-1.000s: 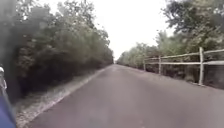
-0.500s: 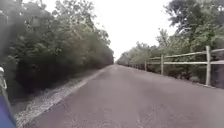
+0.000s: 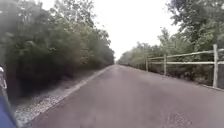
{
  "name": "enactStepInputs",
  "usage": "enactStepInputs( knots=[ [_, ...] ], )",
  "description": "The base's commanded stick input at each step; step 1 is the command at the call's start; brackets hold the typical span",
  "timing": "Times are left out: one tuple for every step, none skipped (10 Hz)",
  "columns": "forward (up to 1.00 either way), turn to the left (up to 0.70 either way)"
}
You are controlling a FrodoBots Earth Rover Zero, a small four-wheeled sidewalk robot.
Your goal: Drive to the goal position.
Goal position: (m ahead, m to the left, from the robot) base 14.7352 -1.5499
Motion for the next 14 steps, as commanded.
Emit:
enactStepInputs(
  knots=[
    [0.70, 0.00],
    [0.70, 0.00],
    [0.70, 0.00],
    [0.70, 0.00],
    [0.70, 0.00],
    [0.70, 0.00],
    [0.70, 0.00],
    [0.70, 0.00],
    [0.70, 0.00],
    [0.70, 0.00],
    [0.70, 0.00],
    [0.70, 0.00],
    [0.70, 0.00],
    [0.70, 0.00]
  ],
)
